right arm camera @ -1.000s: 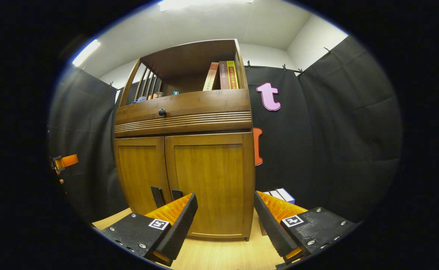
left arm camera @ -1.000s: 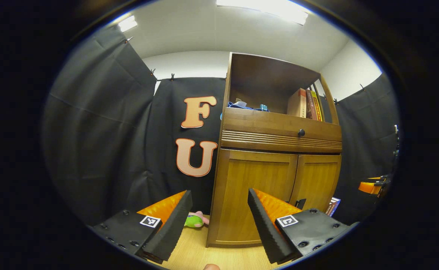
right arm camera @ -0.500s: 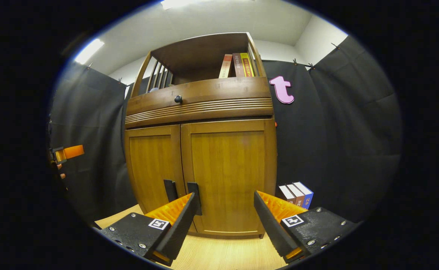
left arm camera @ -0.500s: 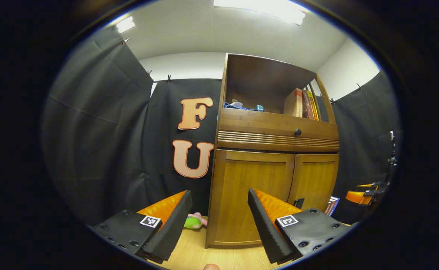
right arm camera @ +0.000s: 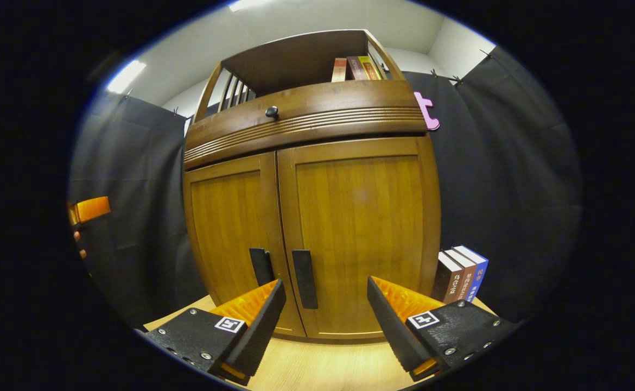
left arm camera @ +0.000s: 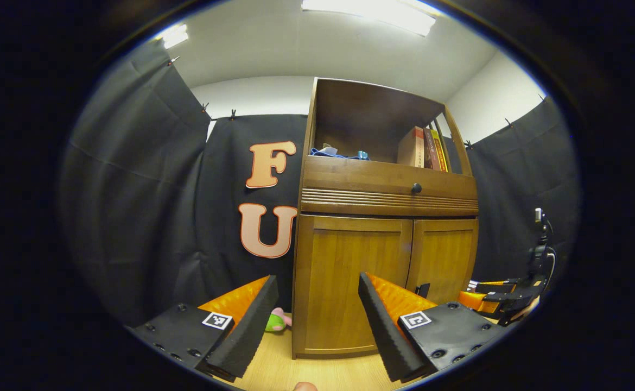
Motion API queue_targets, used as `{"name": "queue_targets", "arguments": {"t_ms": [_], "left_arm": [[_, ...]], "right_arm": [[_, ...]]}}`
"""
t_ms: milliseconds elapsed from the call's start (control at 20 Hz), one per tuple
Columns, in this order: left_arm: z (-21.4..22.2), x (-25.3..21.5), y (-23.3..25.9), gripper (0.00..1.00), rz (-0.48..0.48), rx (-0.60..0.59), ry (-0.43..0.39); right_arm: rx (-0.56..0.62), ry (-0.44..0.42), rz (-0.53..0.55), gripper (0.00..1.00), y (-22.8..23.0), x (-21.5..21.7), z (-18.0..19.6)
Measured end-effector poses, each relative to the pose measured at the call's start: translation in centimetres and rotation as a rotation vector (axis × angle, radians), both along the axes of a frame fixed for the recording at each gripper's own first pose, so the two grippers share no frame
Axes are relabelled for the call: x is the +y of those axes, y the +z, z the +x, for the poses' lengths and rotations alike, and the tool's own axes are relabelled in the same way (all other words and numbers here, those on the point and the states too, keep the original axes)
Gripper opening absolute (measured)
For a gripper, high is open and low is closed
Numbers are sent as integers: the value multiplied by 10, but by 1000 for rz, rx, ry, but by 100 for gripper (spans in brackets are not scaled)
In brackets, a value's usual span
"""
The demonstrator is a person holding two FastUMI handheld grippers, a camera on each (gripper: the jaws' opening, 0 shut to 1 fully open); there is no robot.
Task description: Open the right door of the double-door shoe cabinet with the right hand, and open the left door with the left hand.
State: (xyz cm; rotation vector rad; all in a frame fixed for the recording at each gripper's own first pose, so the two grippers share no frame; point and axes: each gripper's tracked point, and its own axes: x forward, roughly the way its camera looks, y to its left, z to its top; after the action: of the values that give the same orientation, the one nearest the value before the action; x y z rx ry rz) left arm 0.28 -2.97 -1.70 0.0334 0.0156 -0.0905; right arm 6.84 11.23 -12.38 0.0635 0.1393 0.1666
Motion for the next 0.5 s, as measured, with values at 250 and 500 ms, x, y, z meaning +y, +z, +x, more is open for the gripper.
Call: {"name": "queue_targets", "arguments": {"t_ms": [250,500], "left_arm": [[4,11,-7,99,5,12,5],[10,23,-10,99,18,11,31]], "right_arm": [[8,10,12,94,-26,27,36],[-35,-8,-3,94,-34,36,64]]}}
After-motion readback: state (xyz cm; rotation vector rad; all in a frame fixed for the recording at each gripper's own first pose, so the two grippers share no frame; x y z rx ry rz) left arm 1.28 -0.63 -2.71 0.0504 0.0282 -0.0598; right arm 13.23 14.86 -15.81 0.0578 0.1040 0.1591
